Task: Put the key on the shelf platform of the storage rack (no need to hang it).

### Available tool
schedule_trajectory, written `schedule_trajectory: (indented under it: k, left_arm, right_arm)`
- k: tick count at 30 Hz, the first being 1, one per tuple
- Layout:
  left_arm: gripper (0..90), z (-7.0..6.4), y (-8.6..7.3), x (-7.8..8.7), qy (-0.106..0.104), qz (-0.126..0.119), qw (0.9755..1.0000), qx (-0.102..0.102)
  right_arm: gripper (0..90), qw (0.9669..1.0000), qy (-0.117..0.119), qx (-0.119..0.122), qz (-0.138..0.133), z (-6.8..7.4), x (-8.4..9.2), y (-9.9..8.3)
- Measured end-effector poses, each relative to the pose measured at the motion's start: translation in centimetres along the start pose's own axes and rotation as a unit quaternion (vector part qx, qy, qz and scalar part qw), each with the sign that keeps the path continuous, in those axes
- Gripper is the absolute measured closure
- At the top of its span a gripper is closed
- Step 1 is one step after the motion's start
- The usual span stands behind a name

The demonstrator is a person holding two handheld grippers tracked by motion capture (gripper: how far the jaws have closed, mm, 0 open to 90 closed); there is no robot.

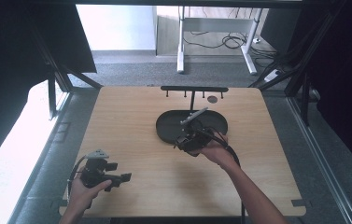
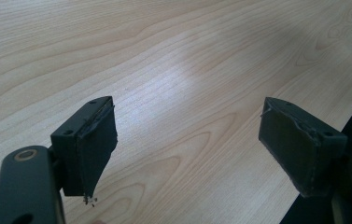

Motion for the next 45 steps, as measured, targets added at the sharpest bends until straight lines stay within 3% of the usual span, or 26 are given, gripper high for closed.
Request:
schedule_trajectory:
  k: [45]
  left_arm:
    - [19.6, 0.3, 0.0, 0.2, 0.001, -0.002, 1.0000, 0.002]
  right_arm:
    - [49.5, 0.9985, -0.034, -0.028, -0.034, -3.9, 1.3, 4.4]
Point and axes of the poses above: each handheld gripper's, and its own axes: x roughly backward along the jaws, y roughly out of its top, z roughly to its left, the point moved 5 cm from there along -x, roughly forward along the jaws, and after that the axes turned 10 degrees about y, right-handed, at the moved point
